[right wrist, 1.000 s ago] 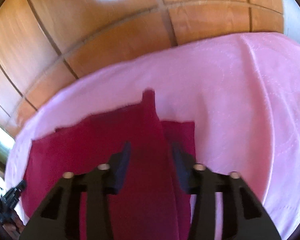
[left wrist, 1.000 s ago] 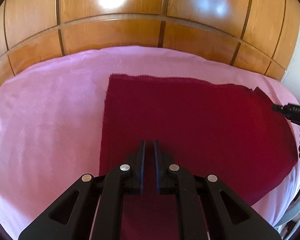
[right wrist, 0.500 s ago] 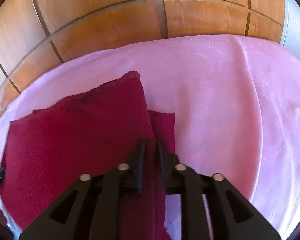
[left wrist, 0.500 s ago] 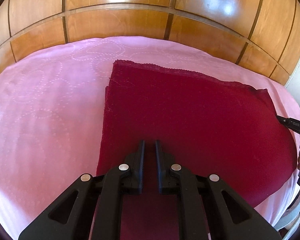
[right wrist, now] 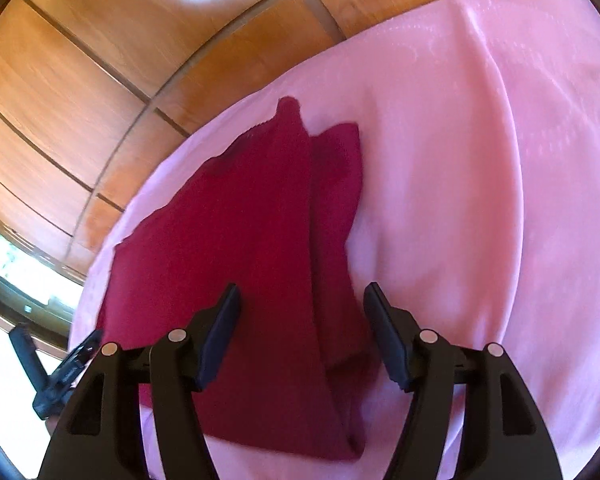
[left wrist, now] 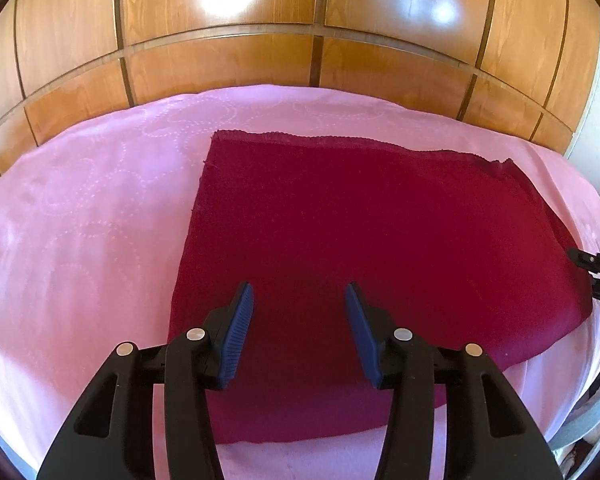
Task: Fold small clothes
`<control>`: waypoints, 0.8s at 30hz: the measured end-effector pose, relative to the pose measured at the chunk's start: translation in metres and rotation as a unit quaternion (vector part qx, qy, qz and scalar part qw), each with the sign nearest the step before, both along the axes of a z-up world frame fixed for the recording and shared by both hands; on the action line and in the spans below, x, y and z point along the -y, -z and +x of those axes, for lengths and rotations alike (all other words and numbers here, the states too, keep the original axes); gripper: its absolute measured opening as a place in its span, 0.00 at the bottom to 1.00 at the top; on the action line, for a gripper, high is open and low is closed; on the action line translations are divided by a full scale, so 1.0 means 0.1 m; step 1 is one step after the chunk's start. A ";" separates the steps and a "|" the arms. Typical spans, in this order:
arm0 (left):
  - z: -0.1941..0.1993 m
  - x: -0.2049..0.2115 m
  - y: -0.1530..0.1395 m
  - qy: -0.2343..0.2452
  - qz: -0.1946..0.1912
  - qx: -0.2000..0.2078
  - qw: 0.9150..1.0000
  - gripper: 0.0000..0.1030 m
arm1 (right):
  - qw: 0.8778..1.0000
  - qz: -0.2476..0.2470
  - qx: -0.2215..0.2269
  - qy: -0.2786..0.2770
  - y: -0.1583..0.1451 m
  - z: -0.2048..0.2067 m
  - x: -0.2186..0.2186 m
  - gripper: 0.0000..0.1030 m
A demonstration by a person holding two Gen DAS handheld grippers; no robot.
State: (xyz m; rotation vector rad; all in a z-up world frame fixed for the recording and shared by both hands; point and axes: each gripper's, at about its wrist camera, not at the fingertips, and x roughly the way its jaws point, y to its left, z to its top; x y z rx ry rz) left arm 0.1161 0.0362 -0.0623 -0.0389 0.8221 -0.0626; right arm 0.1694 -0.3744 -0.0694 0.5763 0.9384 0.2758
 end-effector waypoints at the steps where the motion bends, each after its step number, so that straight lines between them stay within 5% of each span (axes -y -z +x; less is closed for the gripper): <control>1: -0.01 0.01 0.00 0.000 0.001 0.001 1.000 0.46 | 1.000 0.003 0.001 -0.003 0.00 -0.04 -0.02 0.62; 12: -0.04 -0.02 0.02 -0.003 -0.007 -0.004 1.000 0.46 | 1.000 -0.013 -0.003 -0.003 -0.03 -0.14 -0.19 0.33; 24: -0.06 -0.12 0.02 0.001 -0.044 -0.006 0.999 0.46 | 0.998 -0.050 0.025 -0.029 -0.55 -0.15 -0.47 0.26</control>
